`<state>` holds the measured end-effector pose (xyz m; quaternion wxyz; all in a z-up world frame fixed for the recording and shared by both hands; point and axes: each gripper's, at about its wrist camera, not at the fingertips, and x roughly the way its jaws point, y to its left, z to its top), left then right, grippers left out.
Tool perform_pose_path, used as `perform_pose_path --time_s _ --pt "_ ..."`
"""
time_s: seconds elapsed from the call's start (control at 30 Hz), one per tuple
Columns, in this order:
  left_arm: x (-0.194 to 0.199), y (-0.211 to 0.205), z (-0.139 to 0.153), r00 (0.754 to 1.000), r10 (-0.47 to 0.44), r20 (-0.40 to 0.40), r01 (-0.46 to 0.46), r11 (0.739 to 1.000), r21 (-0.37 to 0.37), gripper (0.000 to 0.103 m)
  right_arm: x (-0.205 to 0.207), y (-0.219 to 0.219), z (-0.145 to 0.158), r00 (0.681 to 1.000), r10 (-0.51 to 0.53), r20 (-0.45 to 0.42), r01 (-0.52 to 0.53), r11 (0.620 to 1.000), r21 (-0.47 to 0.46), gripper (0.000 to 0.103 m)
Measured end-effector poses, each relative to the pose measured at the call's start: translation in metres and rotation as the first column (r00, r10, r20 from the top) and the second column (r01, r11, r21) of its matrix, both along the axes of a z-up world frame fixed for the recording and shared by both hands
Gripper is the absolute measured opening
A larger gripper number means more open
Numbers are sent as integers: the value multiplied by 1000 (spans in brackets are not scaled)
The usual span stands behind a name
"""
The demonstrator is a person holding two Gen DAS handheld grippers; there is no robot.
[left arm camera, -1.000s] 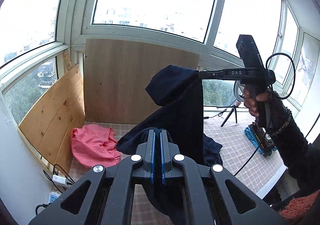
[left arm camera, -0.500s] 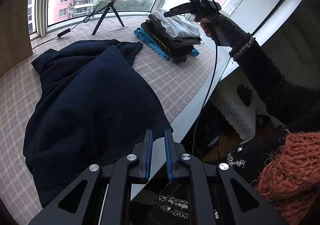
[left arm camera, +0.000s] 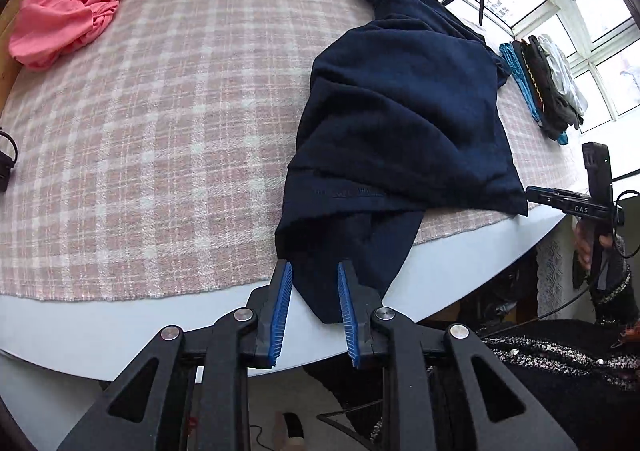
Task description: Fold clothes
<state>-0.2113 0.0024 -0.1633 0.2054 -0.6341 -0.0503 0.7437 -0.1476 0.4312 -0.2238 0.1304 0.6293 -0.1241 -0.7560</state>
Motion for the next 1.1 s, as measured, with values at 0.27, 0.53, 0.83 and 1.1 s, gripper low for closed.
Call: perform_pose_path --time_s 0.27,0.53,0.83,1.1 --pt "-9 28 -36 994 -107 16 108 993 -52 38 -5 -62 -20 994 104 -13 -100 981 164 42" --pt "4 43 -20 983 -180 -29 180 983 26 38 -9 -34 77 975 -73 -210 64 997 -47 4" --pt "17 65 16 962 -247 -121 257 963 77 41 19 130 227 785 -359 -505 484 864 138 2" --pt "35 172 -15 922 -387 -12 386 919 77 42 13 198 163 840 -413 -353 503 835 221 2"
